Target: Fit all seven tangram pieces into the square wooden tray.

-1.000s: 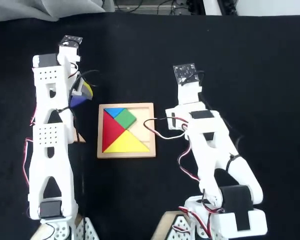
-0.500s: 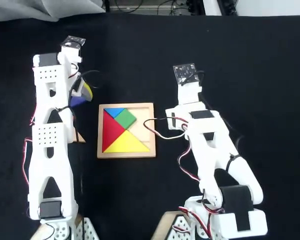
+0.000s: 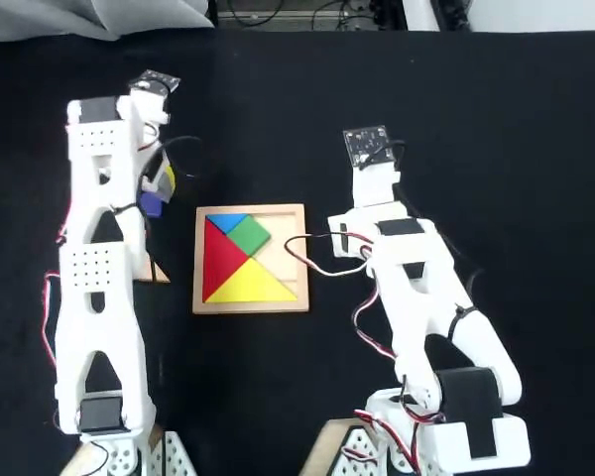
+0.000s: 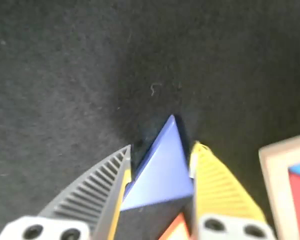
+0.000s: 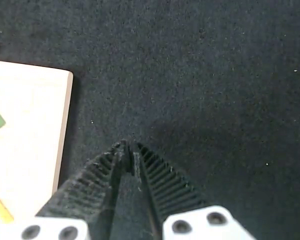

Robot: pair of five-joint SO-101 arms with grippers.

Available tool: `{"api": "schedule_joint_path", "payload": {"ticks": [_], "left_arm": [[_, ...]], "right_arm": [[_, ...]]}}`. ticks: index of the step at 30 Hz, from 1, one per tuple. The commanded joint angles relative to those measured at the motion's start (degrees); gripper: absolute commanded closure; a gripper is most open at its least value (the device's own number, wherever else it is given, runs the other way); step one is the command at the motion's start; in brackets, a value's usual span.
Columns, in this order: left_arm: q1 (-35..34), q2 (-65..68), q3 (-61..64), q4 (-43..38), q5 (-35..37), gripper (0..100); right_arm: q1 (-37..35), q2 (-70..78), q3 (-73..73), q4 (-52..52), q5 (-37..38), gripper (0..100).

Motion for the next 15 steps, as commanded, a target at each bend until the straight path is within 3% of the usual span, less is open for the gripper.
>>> {"api": "schedule_joint_path", "payload": {"ticks": [1,8,11,15], "left_arm": [[-0.2,-13.3,9.8,0.6,-12.4,73],[-1.0,-20.5,26.7,0.2,-35.5,71],[-1.6,-20.4,26.7,0.0,-38.5,71],[-2.7,-20.4,26.8,-6.2,-37.5,71]], "right_arm": [[0.9,-2.9,0.0,-0.7,-0.4,98.7],[0.8,-2.9,0.0,-0.7,-0.4,98.7],[0.9,-2.9,0.0,-0.7,-0.4,98.7],[0.9,-2.9,0.0,-0.7,-0.4,98.7]]}}
